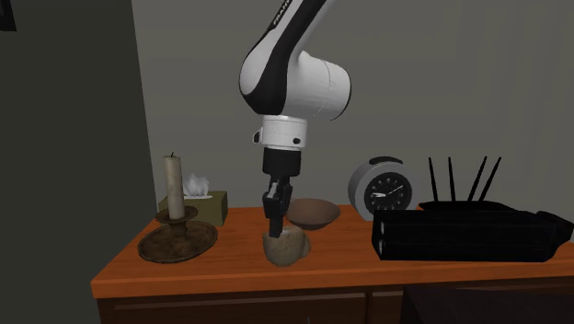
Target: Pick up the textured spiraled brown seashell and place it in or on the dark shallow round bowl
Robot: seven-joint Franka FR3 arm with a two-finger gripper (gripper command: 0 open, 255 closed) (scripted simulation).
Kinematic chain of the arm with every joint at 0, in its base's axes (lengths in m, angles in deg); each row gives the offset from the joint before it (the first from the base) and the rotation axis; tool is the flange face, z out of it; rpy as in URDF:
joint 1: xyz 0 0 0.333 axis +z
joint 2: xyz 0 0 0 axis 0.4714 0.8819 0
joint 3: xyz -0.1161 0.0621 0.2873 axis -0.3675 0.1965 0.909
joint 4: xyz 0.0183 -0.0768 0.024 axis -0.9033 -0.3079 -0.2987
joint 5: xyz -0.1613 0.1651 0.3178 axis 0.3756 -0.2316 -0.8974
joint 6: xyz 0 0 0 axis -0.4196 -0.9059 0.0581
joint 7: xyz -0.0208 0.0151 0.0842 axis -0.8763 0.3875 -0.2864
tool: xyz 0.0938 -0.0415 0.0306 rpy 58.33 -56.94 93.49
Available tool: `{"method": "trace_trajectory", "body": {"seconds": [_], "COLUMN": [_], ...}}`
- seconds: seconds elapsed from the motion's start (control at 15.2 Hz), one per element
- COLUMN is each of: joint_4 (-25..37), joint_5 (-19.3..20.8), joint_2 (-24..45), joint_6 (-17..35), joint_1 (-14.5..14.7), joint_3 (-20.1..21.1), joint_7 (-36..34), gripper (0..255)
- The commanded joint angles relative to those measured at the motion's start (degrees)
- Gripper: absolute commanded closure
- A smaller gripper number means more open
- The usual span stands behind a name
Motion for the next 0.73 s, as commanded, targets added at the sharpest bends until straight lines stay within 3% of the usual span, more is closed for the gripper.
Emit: {"method": "trace_trajectory", "body": {"seconds": [0.0, 0.66], "joint_4": [-0.1, 0.85], "joint_5": [0.89, 5.37], "joint_2": [-1.22, -6.76], "joint_6": [-0.93, -6.49], "joint_1": [0.3, 1.6], "joint_3": [-0.49, -2.41], "joint_7": [-0.67, -4.42], "gripper": [255, 255]}}
